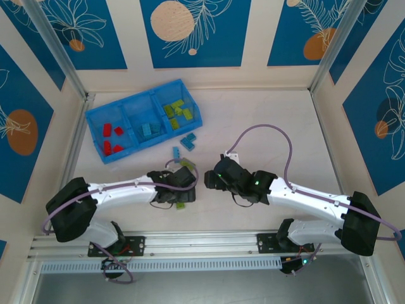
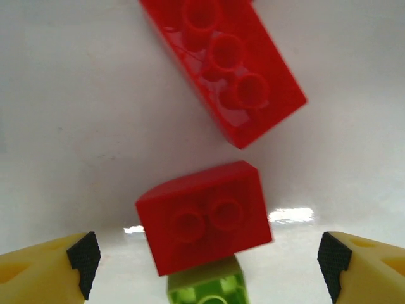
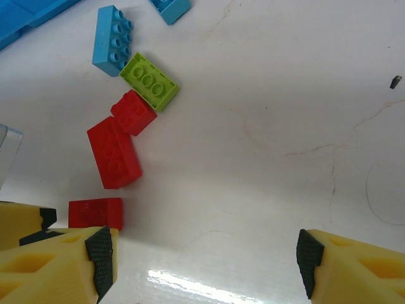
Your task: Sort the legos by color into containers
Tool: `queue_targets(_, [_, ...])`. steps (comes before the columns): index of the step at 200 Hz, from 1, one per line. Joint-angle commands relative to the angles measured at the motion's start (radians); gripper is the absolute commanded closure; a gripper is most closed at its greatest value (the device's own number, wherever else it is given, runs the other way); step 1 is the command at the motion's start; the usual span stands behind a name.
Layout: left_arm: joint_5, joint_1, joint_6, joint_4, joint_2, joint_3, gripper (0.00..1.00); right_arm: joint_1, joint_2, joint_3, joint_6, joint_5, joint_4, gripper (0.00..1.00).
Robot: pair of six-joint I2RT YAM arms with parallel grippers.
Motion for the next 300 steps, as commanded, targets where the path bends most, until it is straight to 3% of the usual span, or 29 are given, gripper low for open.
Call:
queue_targets(1, [-0.064, -0.010, -0.031, -0.003, 0.057, 0.006, 0.12, -0.006, -0.005, -0.017, 0.027, -0.005, -0.012, 0.21])
queue_targets(15, [-0.057, -0.010, -0.039, -0.006, 0.098, 0.022, 0.17, -0.006, -0.012, -0.016, 0.028, -0.008, -0.022, 0.21])
queue_targets(31, [-0.059, -0.010, -0.071, 0.019, 0.113, 0.009, 0.29, -0.004, -0.023, -0.022, 0.032, -0.006, -0.029, 0.21])
queue_targets(77, [-0.115, -0.008, -0.103, 0.031, 0.063, -0.019, 0.57, -0.001, -0.060, -0.045, 0.044, -0.008, -0.037, 0.21])
queue_targets(108, [-0.172, -0.005, -0.092, 0.005, -0.047, -0.032, 0.63, 0.004, -0.058, -0.038, 0.038, -0.009, -0.037, 0.21])
queue_targets(138, [-0.266, 0.028, -0.044, -0.081, -0.197, -0.011, 0.64, 0.010, -0.053, -0.032, 0.031, -0.007, -0.030, 0.21])
queue_targets(160, [-0.264, 0.166, 0.065, -0.083, -0.301, 0.000, 0.64, 0.013, -0.050, -0.027, 0.027, -0.006, -0.027, 0.21])
queue_targets(194, [-0.241, 0.550, 0.266, -0.005, -0.372, 0.066, 0.64, 0.027, -0.052, -0.017, 0.030, -0.001, -0.039, 0.21])
queue_targets(216, [-0.070, 0.812, 0.248, 0.091, -0.293, 0.104, 0.64, 0.036, -0.054, -0.015, 0.033, 0.002, -0.042, 0.21])
queue_targets(228, [0.002, 0.911, 0.217, 0.135, -0.205, 0.138, 0.63, 0.040, -0.053, -0.008, 0.031, 0.002, -0.044, 0.21])
queue_targets(260, [0.089, 1.034, 0.213, 0.131, 0.066, 0.347, 0.59, 0.050, -0.055, 0.012, 0.017, 0.011, -0.074, 0.21])
queue_targets(288, [0.105, 1.058, 0.223, 0.082, 0.164, 0.476, 0.29, 0.058, -0.068, 0.017, 0.027, 0.026, -0.105, 0.21])
queue_targets(300, [0.101, 1.058, 0.220, 0.074, 0.153, 0.482, 0.24, 0.064, -0.074, 0.015, 0.033, 0.028, -0.104, 0.21])
